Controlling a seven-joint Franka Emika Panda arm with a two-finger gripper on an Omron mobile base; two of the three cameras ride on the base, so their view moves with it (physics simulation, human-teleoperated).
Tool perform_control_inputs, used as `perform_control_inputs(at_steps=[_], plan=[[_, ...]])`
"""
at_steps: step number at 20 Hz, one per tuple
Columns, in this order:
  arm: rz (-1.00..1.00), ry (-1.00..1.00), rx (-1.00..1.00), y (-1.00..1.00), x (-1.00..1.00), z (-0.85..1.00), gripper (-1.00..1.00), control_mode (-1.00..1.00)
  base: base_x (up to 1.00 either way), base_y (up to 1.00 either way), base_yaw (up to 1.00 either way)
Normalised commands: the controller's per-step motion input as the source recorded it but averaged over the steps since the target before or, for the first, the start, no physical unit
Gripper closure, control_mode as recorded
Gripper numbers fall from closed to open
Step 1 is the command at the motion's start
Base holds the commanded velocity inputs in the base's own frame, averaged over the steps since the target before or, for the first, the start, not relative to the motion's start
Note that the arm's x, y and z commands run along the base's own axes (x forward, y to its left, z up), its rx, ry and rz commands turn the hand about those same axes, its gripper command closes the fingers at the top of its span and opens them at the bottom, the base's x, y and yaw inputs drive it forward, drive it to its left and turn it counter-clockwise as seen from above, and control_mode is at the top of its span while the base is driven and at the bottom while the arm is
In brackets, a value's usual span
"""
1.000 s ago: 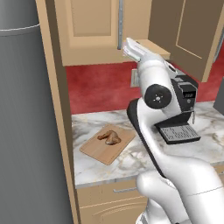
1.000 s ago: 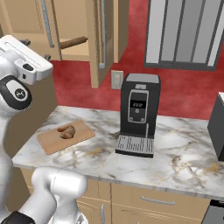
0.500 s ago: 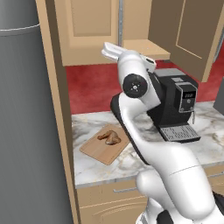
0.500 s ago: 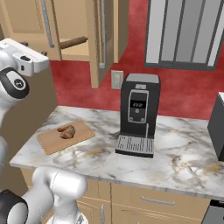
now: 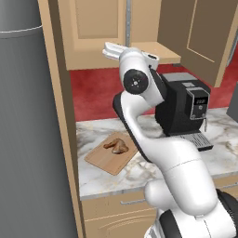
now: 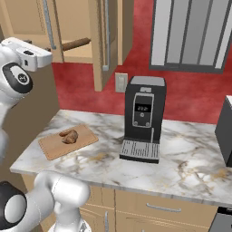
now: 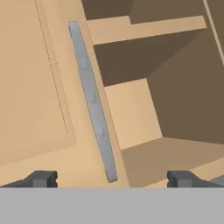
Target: Open the cabinet, retrieve the rolling pin, and place it next to the meat on the cutting board to prepare for tenderizing.
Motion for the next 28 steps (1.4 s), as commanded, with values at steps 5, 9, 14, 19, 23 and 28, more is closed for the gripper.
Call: perform_control_inputs(at_steps=[5,9,14,19,23,28], plan=[[0.02,-0.08,-0.02,0.00,0.16,-0.09,-1.00,-1.00,0.00,0.00,0.00],[0.01,-0.10,-0.03,0.00,0.18,-0.11,-1.00,-1.00,0.00,0.00,0.00],[0.02,-0.07,-0.02,0.00,0.26,-0.03,-1.00,-1.00,0.00,0.00,0.00],[0.01,-0.01,-0.03,0.00,0.35,0.00,-1.00,-1.00,0.00,0.00,0.00],[0.00,0.00,-0.03,0.00,0.34,0.00,-1.00,-1.00,0.00,0.00,0.00],[0.01,-0.01,-0.02,0.00,0.29,0.00,-1.00,-1.00,0.00,0.00,0.00]])
